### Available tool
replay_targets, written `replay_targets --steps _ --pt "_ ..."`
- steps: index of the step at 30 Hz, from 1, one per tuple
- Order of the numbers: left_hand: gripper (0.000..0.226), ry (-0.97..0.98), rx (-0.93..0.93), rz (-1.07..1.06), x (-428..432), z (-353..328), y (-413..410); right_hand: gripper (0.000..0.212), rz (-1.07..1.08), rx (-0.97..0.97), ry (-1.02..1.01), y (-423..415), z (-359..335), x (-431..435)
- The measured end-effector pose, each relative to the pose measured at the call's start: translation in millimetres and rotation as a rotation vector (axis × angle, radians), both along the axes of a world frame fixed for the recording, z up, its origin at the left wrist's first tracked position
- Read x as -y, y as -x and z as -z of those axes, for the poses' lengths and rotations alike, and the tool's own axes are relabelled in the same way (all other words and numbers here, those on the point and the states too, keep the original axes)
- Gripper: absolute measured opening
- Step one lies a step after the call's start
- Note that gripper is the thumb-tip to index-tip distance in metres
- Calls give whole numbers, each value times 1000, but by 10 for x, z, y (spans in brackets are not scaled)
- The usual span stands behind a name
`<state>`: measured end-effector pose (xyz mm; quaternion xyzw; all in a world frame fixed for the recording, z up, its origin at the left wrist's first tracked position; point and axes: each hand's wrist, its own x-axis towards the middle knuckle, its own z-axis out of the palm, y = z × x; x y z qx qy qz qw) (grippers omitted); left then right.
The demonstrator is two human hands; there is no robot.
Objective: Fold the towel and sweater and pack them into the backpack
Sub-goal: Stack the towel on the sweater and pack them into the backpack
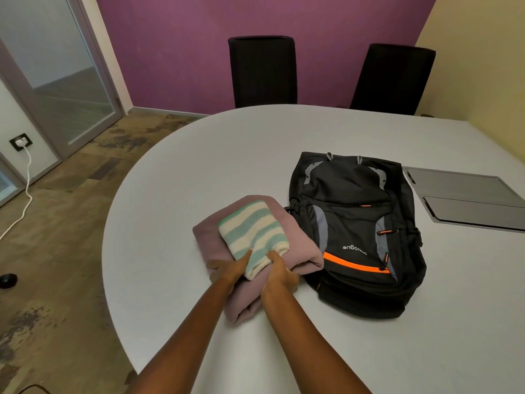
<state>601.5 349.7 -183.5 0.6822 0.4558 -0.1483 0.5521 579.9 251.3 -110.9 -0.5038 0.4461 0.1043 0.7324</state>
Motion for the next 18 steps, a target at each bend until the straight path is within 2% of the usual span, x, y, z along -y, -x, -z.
replay_targets --steps 4,9,14,16,18 --pt "145 32 13 -44 105 -248 112 62 9 47 -45 -12 -35 24" --pt "131 -47 56 -69 149 -257 134 63 10 102 -71 1 -60 104" --pt "143 35 148 -147 189 -481 126 64 10 154 -109 -28 -239 156" --pt "141 67 218 -187 200 -579 104 62 -3 170 -121 -45 -334 194" --pt "129 81 273 -216 220 -688 69 60 -14 182 -140 -62 -438 248"
